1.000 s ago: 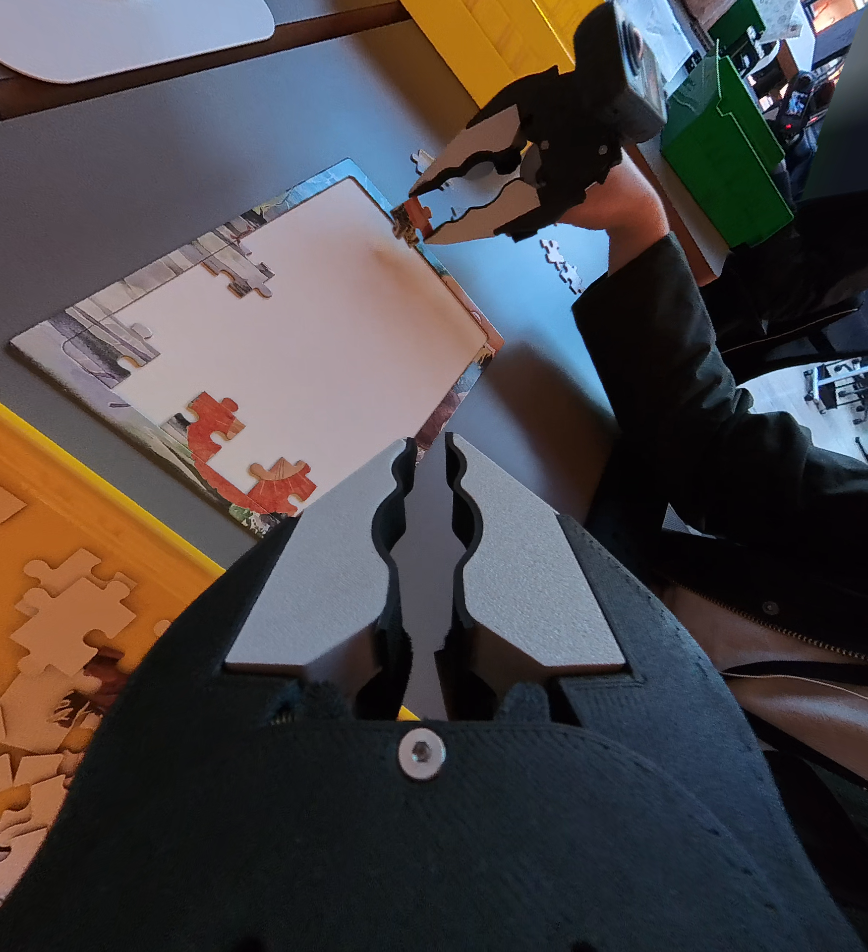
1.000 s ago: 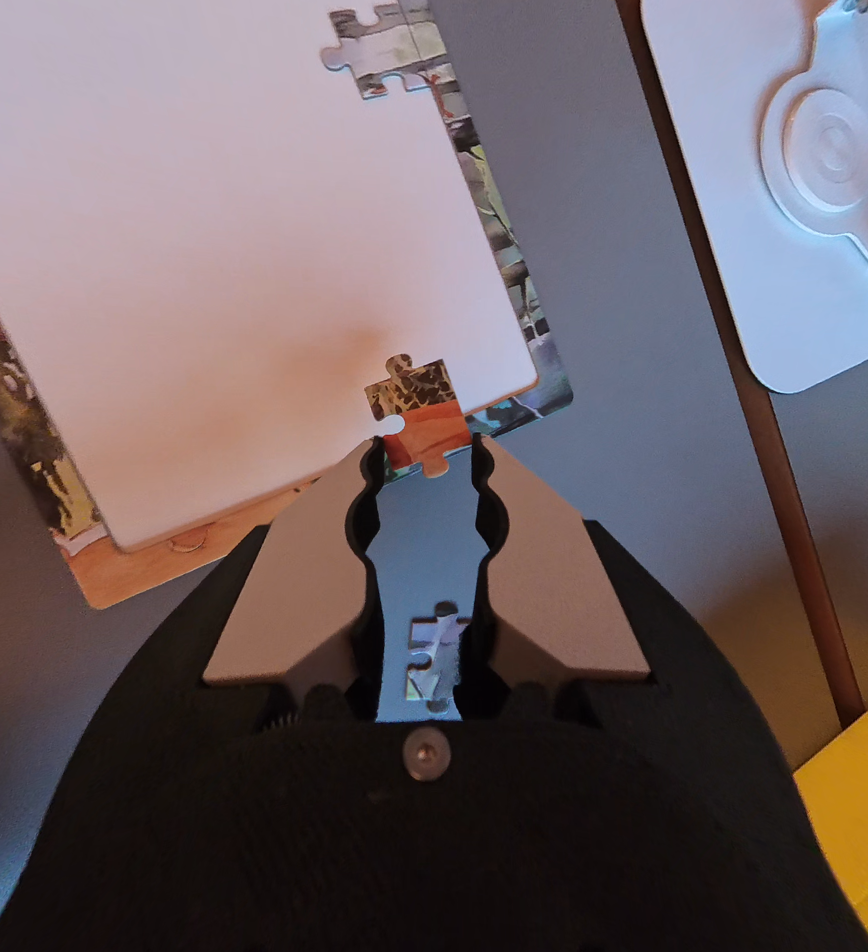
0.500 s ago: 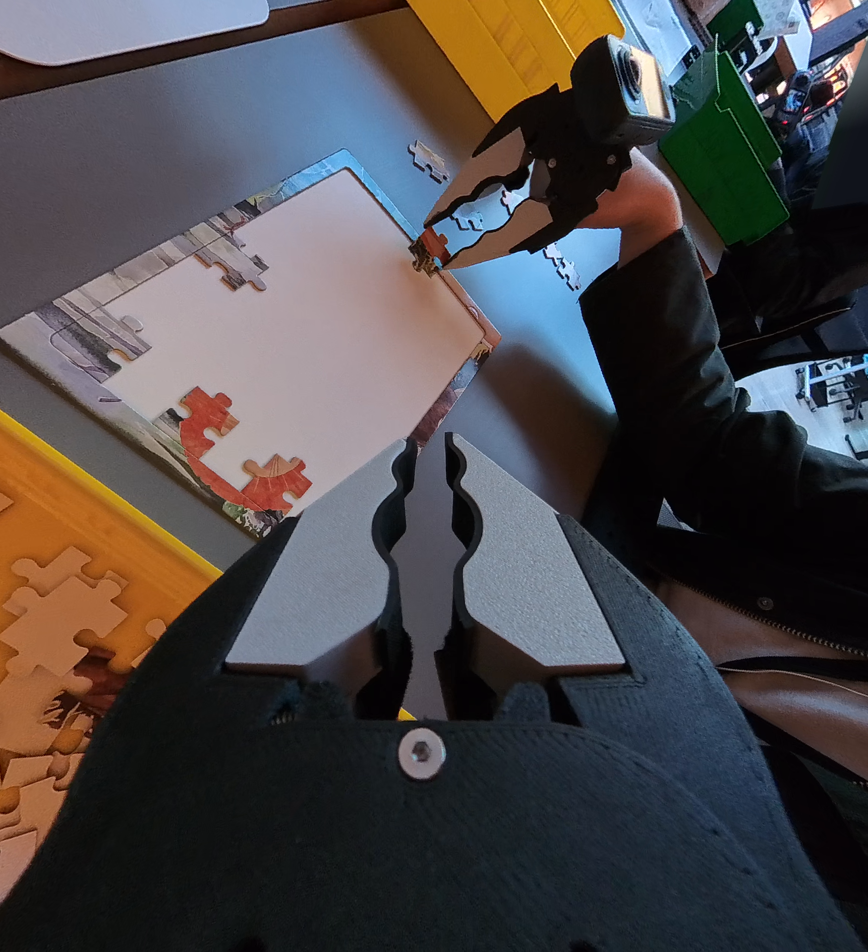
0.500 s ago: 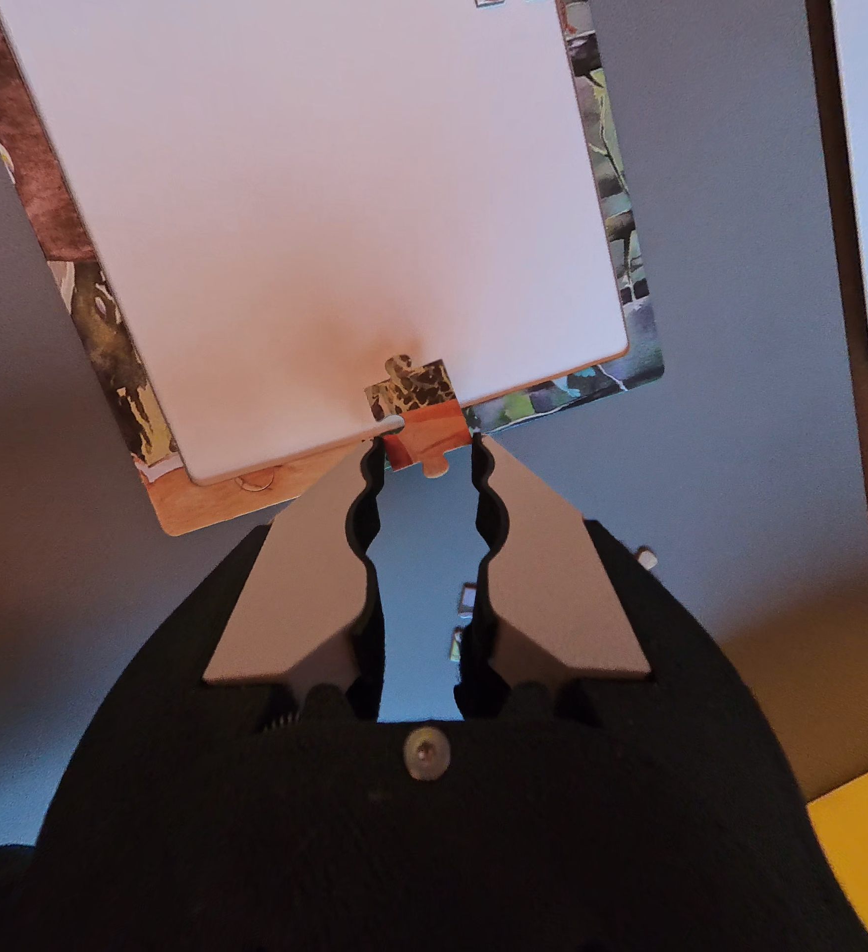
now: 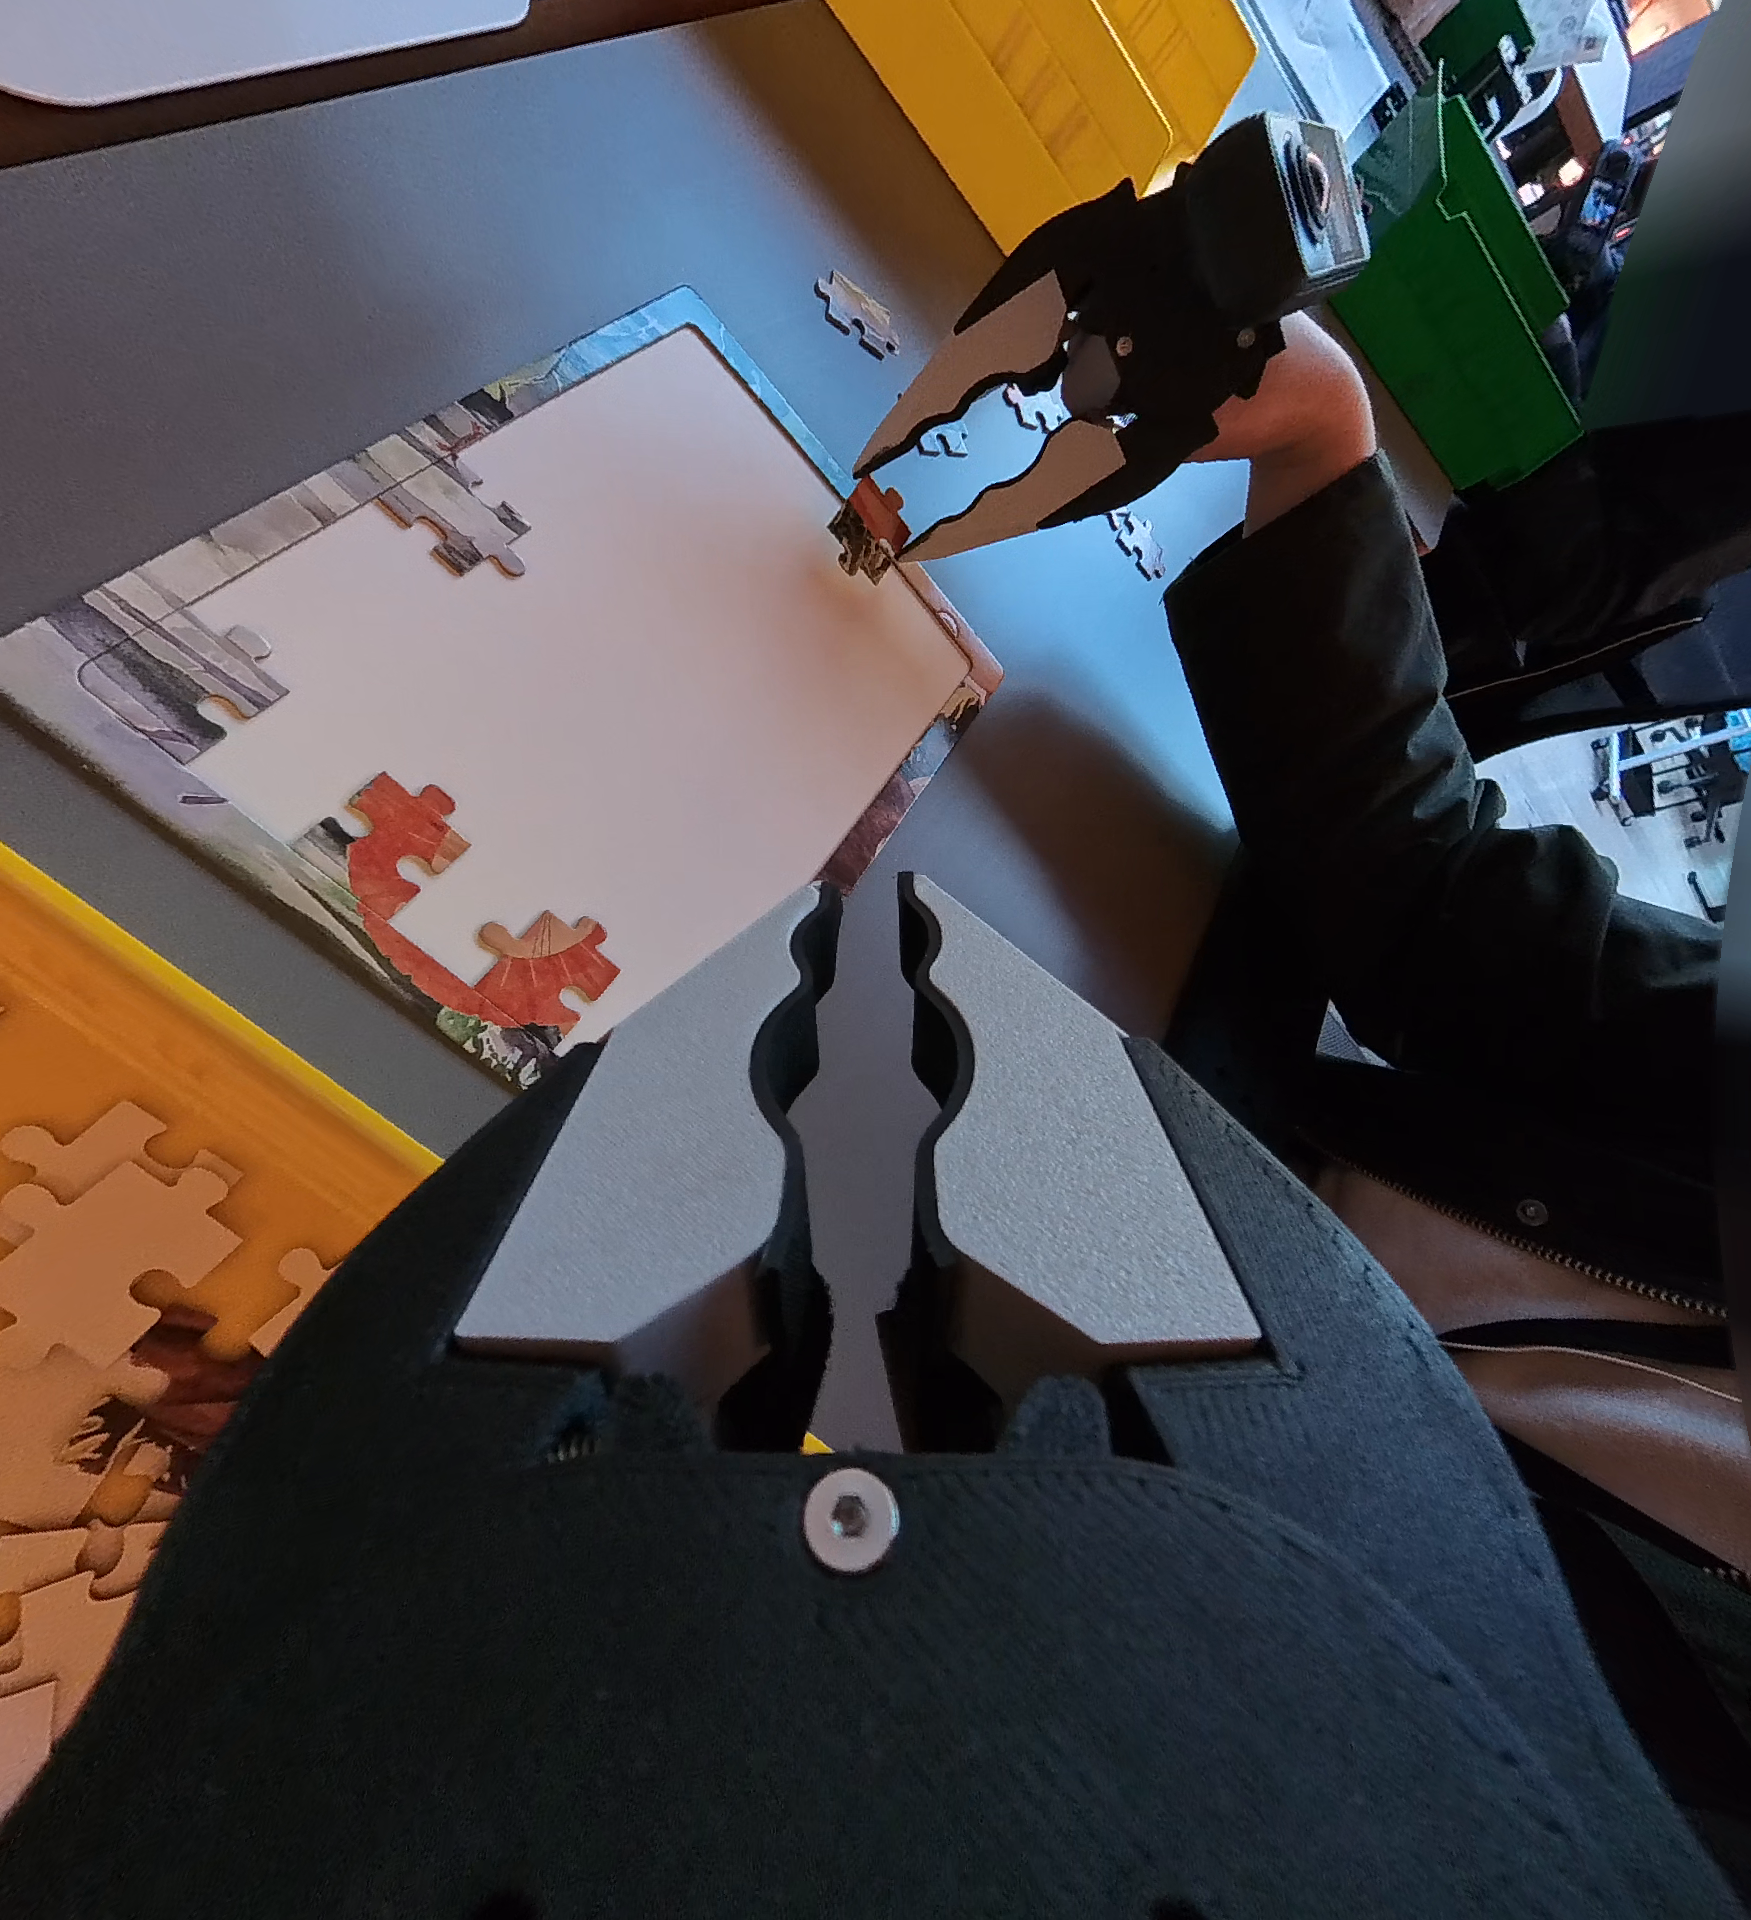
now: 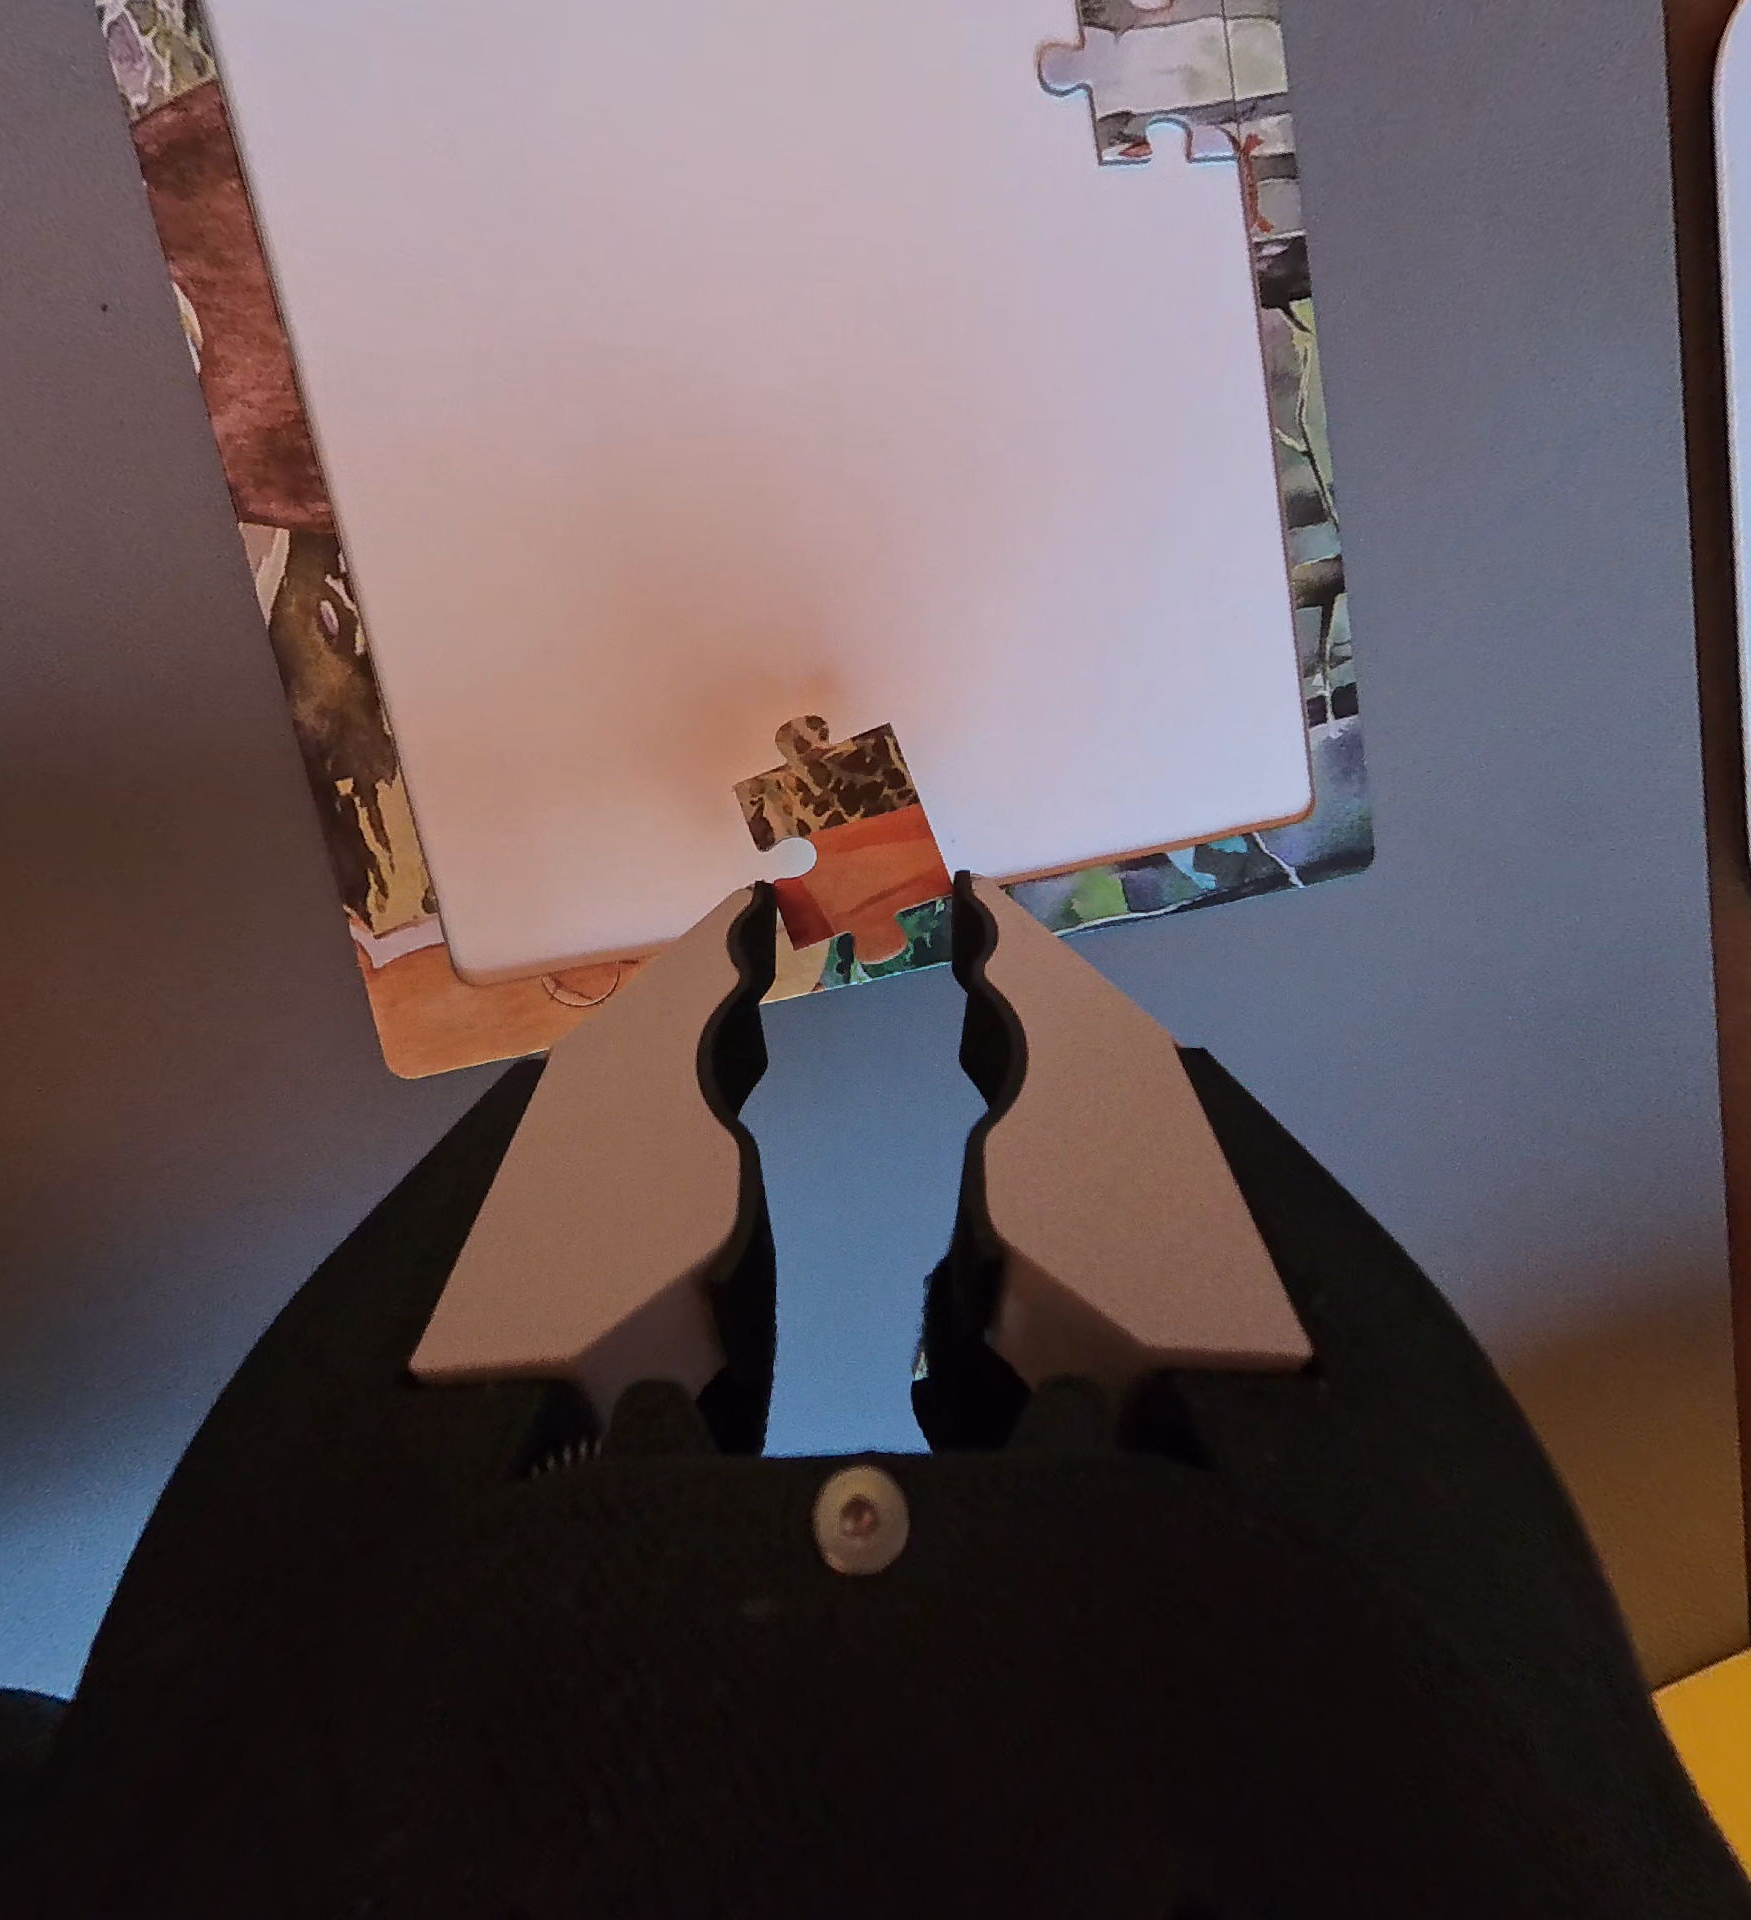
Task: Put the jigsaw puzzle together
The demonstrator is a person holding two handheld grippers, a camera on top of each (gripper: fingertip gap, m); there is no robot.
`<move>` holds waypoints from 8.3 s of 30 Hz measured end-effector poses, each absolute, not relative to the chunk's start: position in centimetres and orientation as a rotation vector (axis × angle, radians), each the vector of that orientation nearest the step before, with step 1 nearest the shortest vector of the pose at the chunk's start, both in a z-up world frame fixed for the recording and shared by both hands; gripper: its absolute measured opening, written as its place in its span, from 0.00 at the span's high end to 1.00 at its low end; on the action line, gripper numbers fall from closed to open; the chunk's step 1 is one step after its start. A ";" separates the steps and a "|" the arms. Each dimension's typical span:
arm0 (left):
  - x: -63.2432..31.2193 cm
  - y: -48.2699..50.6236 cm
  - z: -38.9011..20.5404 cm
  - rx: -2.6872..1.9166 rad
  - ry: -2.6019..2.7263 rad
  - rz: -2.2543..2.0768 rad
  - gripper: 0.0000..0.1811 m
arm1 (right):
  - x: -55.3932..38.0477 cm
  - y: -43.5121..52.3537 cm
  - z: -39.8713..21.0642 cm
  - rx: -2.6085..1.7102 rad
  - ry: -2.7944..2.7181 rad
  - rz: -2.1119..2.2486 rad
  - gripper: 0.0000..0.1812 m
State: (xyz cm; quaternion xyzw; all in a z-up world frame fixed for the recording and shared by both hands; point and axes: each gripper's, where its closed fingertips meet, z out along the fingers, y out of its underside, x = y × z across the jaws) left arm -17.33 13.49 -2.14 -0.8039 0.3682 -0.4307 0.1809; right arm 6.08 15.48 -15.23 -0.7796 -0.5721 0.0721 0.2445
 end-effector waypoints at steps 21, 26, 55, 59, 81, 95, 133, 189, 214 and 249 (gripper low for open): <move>-17.3 13.2 -2.2 -2.290 1.031 -1.253 0.95 | 2.9 15.6 -15.7 -2.219 -1.425 0.427 0.81; -17.3 13.2 -2.3 -2.294 1.034 -1.249 0.95 | -1.0 14.3 -15.3 -2.215 -1.528 0.464 0.81; -17.2 13.4 -3.5 -2.361 1.006 -1.233 0.87 | -15.1 12.0 -10.2 -1.272 -1.876 0.031 0.81; -16.9 12.9 -4.0 -2.391 1.018 -1.276 0.85 | -16.0 10.7 -7.6 -1.203 -1.842 0.066 0.81; -15.8 10.0 -5.8 -2.463 1.225 -1.303 1.00 | -15.9 11.3 -5.9 -1.229 -1.737 0.129 0.81; -17.0 14.7 -1.1 -2.258 0.753 -1.535 0.86 | -14.9 15.7 -2.4 -1.473 -1.306 0.156 0.82; -15.8 11.4 -2.2 -2.256 1.137 -1.392 1.00 | -16.3 11.3 -2.8 -1.196 -1.612 0.095 0.76; -14.6 13.9 0.3 -2.102 0.878 -1.540 1.00 | -14.8 13.7 -0.3 -1.448 -1.287 0.412 0.82; -14.4 14.1 1.4 -2.043 0.864 -1.541 1.00 | -14.7 14.6 0.0 -1.483 -1.200 0.418 0.81; -14.1 13.7 -0.1 -2.117 0.912 -1.495 1.00 | -13.2 14.4 0.3 -1.329 -1.376 0.093 0.79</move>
